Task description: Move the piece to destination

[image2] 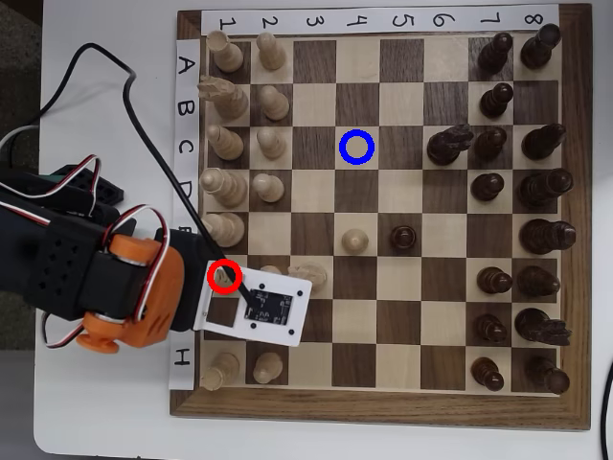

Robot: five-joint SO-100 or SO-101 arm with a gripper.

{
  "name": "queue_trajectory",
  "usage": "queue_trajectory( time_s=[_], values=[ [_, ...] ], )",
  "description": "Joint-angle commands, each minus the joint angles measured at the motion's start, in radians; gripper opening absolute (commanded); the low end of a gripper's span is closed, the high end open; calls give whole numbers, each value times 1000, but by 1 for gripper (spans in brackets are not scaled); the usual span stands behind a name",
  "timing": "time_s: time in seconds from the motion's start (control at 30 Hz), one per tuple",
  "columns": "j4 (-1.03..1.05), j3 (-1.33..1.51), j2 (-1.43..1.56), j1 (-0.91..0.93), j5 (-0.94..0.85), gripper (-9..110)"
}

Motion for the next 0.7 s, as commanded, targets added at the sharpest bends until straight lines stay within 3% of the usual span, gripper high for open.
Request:
queue_trajectory(
  time_s=[0.0, 0.67],
  values=[
    [25, -64, 15, 14, -17, 0],
    [141, -304, 67, 72, -101, 0]
  ],
)
